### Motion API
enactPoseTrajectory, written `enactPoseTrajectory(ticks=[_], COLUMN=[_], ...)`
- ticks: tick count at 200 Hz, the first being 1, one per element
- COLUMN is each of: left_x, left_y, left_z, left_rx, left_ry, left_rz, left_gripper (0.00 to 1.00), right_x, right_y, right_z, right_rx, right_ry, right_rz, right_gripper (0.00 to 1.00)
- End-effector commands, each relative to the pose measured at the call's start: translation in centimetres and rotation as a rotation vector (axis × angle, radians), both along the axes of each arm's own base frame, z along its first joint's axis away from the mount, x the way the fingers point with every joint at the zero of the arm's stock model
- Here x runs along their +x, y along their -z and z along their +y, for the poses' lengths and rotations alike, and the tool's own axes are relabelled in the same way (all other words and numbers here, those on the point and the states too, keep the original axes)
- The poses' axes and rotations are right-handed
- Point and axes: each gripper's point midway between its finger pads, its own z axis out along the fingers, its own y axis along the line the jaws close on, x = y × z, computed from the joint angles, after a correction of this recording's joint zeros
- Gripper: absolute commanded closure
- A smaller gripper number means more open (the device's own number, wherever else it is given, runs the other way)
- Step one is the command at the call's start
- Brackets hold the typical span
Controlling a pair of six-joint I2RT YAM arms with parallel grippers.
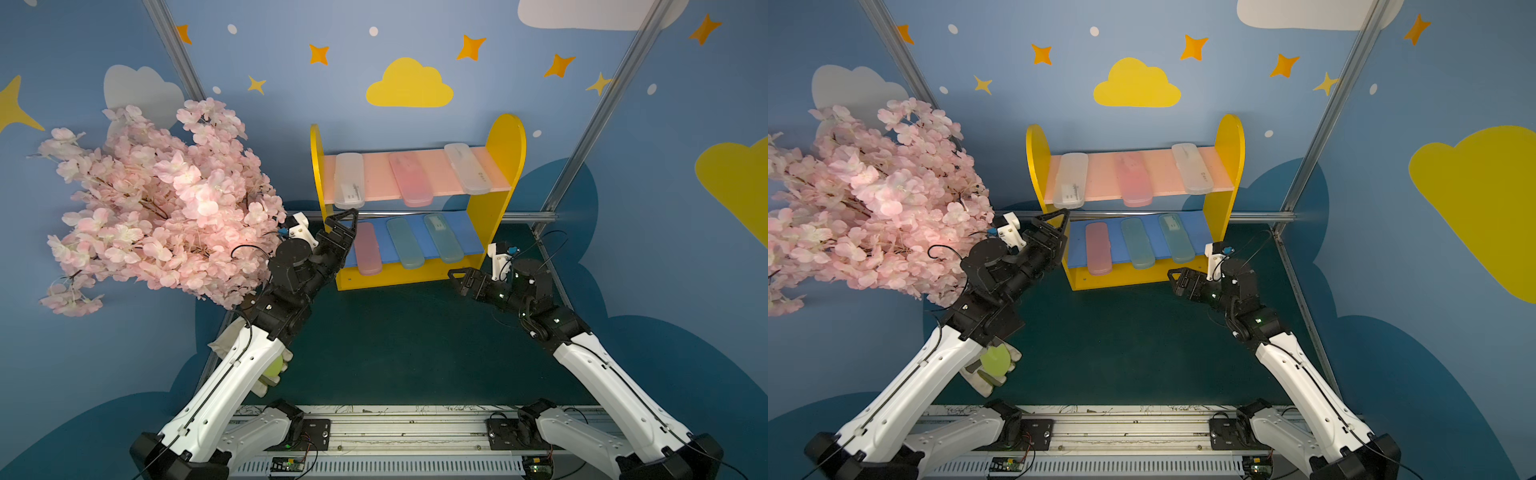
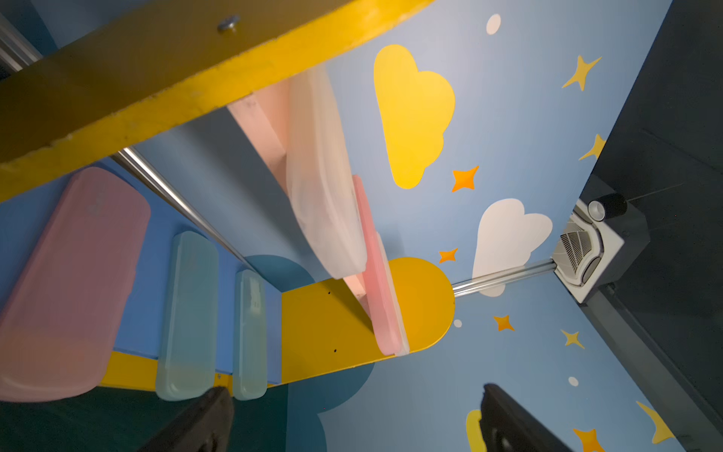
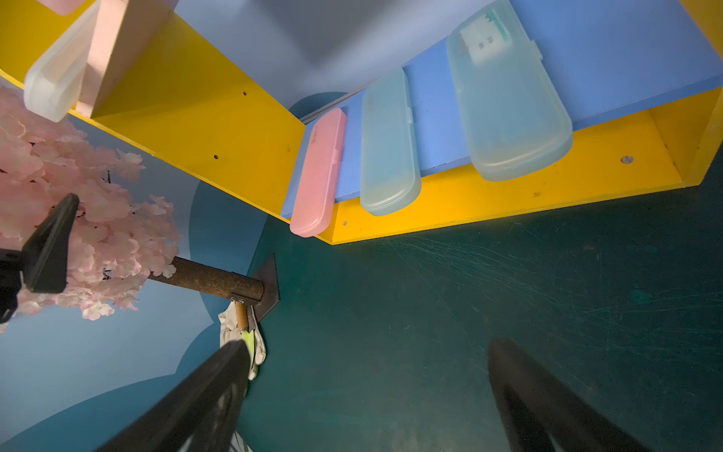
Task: Remove the pencil cases from the shelf
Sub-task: Pick up the pencil case from the shelf.
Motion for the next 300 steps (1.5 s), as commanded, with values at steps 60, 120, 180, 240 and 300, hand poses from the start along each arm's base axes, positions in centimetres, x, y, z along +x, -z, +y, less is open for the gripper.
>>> enactPoseTrajectory(ticks=[60, 120, 180, 240, 300], left_x=[3.3, 4.5, 5.8, 6.2, 6.5], left_y=[-1.7, -1.5, -1.8, -1.6, -1.3], left_z=[0.9, 2.3, 1.9, 1.9, 1.8], left_rx=[-0.109, -0.116, -0.118, -0.117, -0.115], left_ry=[-0.079, -0.104, -0.069, -0.068, -0.068], left_rz=[0.008, 0.017, 0.018, 0.020, 0.024], left_gripper=[0.14, 0.24, 0.34, 0.48, 0.57], right_x=[-0.1, -0.5, -0.5, -0.4, -0.5], right_y=[-1.8, -2.2, -2.1, -1.9, -1.8], right_z=[-0.5, -1.2, -1.5, -1.6, -1.8], right_rx=[0.031, 0.027, 0.028, 0.028, 0.023], right_ry=[0.041, 0.066, 0.079, 0.087, 0.098], right_rz=[-0.059, -0.089, -0.091, -0.087, -0.087], right_gripper=[0.04, 0.05, 0.07, 0.08, 0.08])
